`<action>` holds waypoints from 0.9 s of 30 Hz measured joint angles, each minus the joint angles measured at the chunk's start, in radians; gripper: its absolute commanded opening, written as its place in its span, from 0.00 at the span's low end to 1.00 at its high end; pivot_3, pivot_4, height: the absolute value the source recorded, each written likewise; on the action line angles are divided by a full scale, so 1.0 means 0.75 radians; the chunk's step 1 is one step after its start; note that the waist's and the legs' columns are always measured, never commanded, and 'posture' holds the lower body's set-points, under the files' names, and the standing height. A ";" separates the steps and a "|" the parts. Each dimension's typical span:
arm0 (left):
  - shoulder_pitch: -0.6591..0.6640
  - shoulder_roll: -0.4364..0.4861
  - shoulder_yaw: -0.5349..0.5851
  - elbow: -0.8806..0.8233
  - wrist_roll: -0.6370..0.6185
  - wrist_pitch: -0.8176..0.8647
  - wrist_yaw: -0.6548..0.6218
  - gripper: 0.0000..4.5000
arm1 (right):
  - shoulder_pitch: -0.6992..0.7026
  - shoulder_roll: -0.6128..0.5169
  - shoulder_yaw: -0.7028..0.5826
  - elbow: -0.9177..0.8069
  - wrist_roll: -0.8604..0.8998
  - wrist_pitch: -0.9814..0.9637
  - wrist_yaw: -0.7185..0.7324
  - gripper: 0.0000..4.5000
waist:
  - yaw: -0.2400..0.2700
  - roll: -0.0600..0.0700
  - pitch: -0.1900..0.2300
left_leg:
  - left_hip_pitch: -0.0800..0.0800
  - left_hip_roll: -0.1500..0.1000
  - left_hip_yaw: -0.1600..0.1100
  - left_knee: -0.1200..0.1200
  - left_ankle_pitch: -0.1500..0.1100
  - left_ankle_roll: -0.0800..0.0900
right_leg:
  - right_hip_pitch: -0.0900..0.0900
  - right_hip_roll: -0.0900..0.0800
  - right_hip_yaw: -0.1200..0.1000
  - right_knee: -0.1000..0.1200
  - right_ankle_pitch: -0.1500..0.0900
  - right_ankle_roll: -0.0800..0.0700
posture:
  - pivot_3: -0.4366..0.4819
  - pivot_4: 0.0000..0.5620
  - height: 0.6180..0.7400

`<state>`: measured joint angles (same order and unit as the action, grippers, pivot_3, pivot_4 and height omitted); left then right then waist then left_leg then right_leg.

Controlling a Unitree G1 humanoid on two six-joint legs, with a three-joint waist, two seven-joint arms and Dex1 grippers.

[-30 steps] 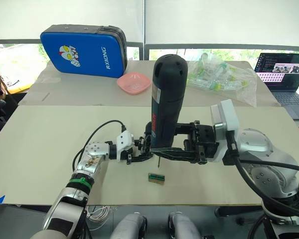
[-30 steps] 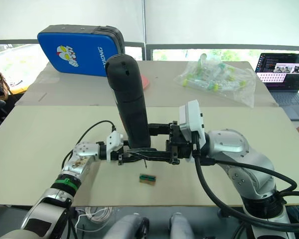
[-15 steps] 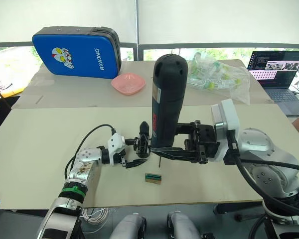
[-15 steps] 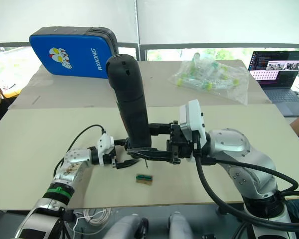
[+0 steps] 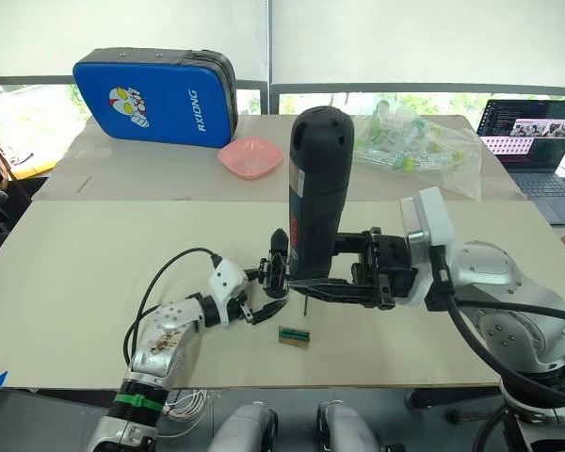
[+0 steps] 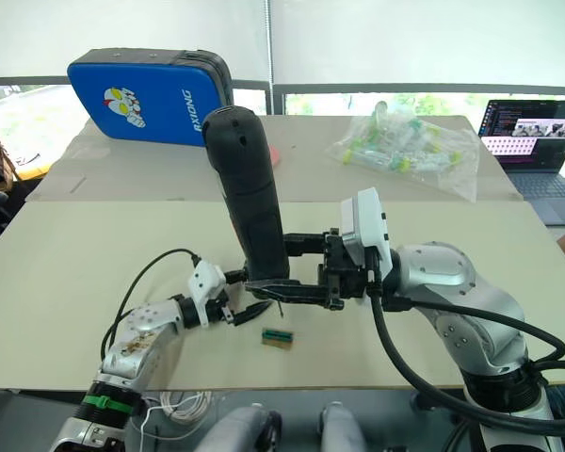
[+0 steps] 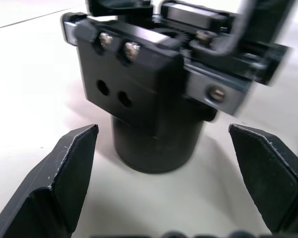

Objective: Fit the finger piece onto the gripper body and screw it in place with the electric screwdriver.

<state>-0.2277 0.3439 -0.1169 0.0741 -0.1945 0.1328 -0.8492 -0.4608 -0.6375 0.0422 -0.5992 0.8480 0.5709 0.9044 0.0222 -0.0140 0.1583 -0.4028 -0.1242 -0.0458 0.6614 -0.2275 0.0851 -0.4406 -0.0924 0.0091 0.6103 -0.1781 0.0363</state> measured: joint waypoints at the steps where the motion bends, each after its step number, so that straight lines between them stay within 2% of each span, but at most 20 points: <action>1: -0.004 -0.003 -0.004 -0.003 0.008 0.009 0.021 0.99 | 0.000 0.000 0.000 0.001 0.000 0.000 0.004 0.44 | 0.000 0.000 0.000 | 0.000 0.000 0.000 0.000 0.000 0.000 | 0.000 0.000 0.000 0.000 0.000 0.000 | 0.48 0.27 1.00; 14: -0.045 -0.070 -0.078 0.003 0.058 0.025 0.117 0.99 | 0.000 0.002 0.000 0.005 -0.002 0.000 0.016 0.44 | 0.006 0.000 0.000 | -0.001 0.000 0.000 0.000 0.000 0.000 | 0.000 0.000 0.000 0.000 0.000 0.000 | 0.48 0.27 1.00; 27: -0.043 0.000 -0.069 0.000 0.059 0.021 0.113 0.99 | 0.000 0.003 0.000 0.005 -0.005 0.000 0.012 0.44 | -0.009 0.000 0.000 | 0.000 0.000 0.000 0.000 0.000 0.000 | 0.000 0.000 0.000 0.000 0.000 0.000 | 0.48 0.27 1.00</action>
<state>-0.2603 0.3441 -0.1686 0.0741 -0.1505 0.1484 -0.7643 -0.4608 -0.6354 0.0422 -0.5953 0.8444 0.5706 0.9133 0.0153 -0.0140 0.1583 -0.4026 -0.1241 -0.0459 0.6614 -0.2274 0.0848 -0.4407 -0.0923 0.0090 0.6106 -0.1781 0.0363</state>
